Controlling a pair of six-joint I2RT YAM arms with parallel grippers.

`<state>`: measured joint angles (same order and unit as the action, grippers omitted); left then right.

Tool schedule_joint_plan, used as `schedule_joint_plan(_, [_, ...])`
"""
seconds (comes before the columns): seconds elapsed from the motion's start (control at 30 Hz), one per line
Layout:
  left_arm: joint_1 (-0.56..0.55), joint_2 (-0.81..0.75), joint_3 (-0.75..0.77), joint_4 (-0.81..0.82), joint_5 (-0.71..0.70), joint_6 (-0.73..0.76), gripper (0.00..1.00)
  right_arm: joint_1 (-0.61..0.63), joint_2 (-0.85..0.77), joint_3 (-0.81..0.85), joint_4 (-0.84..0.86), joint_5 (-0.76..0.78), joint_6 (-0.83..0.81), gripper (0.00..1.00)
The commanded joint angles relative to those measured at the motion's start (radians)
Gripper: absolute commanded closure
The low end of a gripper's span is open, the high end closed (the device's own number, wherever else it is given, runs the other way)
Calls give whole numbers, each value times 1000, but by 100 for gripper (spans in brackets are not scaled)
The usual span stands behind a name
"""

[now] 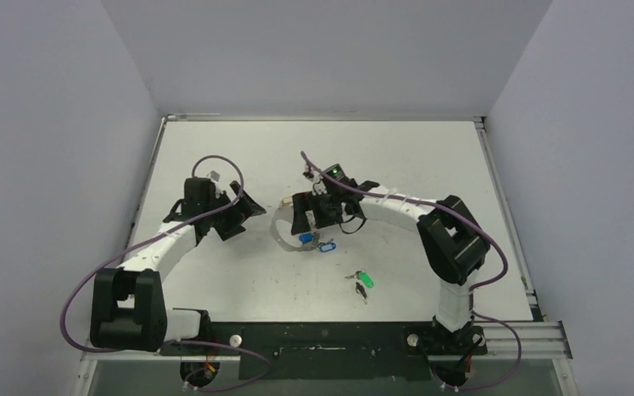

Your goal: Put the keys on the keyring

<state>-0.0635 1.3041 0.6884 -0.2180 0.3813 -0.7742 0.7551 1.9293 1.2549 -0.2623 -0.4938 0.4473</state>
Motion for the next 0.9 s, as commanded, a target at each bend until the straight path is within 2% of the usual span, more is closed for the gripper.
schedule_joint_plan(0.0, [-99, 20, 30, 55, -11, -8, 10, -151, -152, -3, -64, 55, -37, 0])
schedule_joint_plan(0.17, [-191, 49, 38, 41, -72, -10, 18, -229, -144, -21, -154, 74, -110, 0])
schedule_joint_plan(0.3, [-251, 72, 49, -1, -125, 0, 24, -244, -108, -54, -150, 57, -128, 3])
schedule_joint_plan(0.6, [-288, 109, 19, -87, -285, 17, 28, -186, 25, -36, -133, 28, -109, 18])
schedule_joint_plan(0.7, [-286, 135, 14, -72, -286, 17, 29, -138, 46, -31, -131, 45, -98, 20])
schedule_joint_plan(0.77, [-286, 163, 2, -24, -271, 12, 30, -104, 60, -33, -123, 43, -90, 25])
schedule_joint_plan(0.87, [-286, 221, -6, 46, -262, 1, 33, -82, 82, -27, -135, 45, -92, 39])
